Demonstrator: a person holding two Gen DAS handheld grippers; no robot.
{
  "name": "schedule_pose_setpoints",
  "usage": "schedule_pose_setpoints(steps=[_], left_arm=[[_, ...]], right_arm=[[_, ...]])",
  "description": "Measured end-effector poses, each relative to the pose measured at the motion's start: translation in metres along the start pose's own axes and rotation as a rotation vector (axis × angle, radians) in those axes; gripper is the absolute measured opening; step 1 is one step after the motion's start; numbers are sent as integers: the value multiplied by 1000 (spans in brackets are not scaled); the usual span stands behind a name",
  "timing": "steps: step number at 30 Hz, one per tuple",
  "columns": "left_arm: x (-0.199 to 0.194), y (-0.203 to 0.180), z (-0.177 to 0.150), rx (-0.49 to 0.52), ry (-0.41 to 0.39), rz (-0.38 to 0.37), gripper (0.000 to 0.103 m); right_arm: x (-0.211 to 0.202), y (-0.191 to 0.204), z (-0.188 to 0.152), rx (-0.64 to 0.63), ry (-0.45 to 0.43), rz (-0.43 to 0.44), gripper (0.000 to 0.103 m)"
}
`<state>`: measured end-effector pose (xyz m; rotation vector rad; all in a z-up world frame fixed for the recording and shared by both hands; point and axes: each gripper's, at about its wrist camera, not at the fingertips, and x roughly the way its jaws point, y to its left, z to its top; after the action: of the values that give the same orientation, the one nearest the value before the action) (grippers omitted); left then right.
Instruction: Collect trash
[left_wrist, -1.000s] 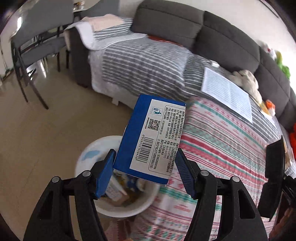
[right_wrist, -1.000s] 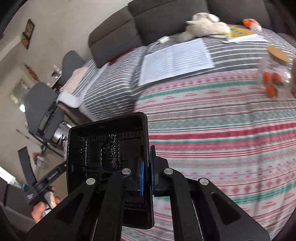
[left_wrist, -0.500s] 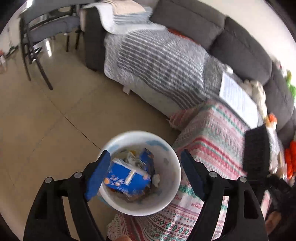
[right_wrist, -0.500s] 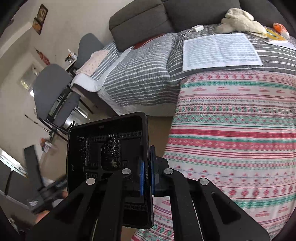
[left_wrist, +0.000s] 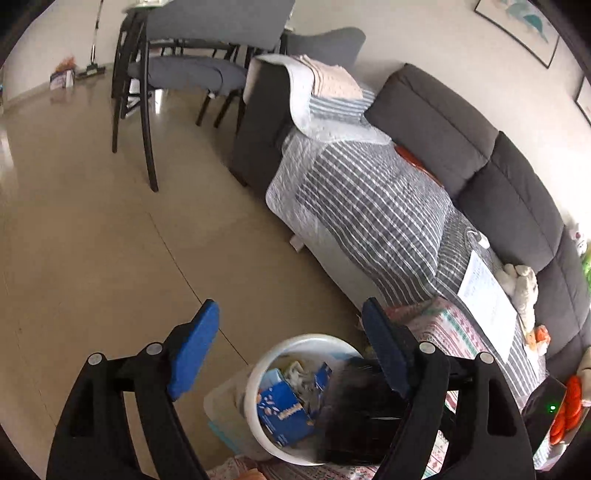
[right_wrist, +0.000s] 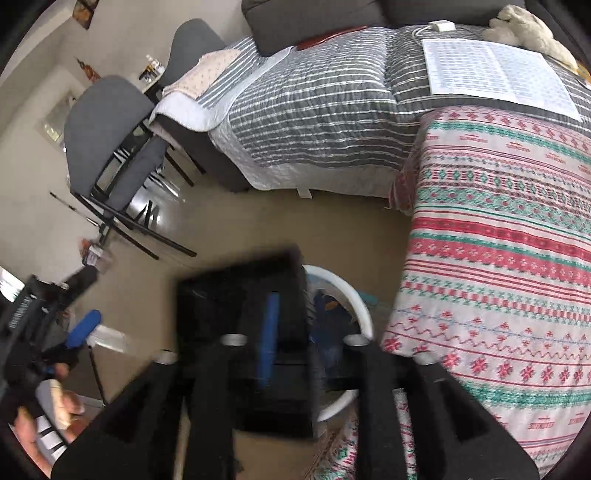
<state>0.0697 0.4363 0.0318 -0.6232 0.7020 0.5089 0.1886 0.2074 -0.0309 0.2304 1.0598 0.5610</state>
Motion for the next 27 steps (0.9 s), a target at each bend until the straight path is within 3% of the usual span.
schedule_pose_setpoints(steps=[7, 9, 11, 13, 16, 19, 24, 27], left_arm=[[-25, -16, -2, 78, -131, 18, 84], [-36, -29, -7, 127, -200, 23, 94], [-50, -50, -16, 199, -291, 32, 96], [-64, -70, -28, 267, -381, 67, 96], [-87, -110, -57, 388, -535, 130, 96], [-101, -141, -76, 410, -568, 97, 96], [-106, -188, -104, 431, -476, -5, 96], [-113, -215, -127, 477, -505, -21, 96]], right_arm=[[-26, -4, 3, -30, -84, -65, 59], [-48, -11, 4, -44, -160, -131, 64], [-70, -16, 2, -70, -253, -206, 75], [-107, -25, -5, -95, -412, -312, 97], [-148, -40, -13, -123, -555, -389, 96], [-180, -62, -17, -129, -626, -443, 96], [-226, -108, -32, -116, -684, -498, 96], [-249, -133, -43, -126, -730, -547, 96]])
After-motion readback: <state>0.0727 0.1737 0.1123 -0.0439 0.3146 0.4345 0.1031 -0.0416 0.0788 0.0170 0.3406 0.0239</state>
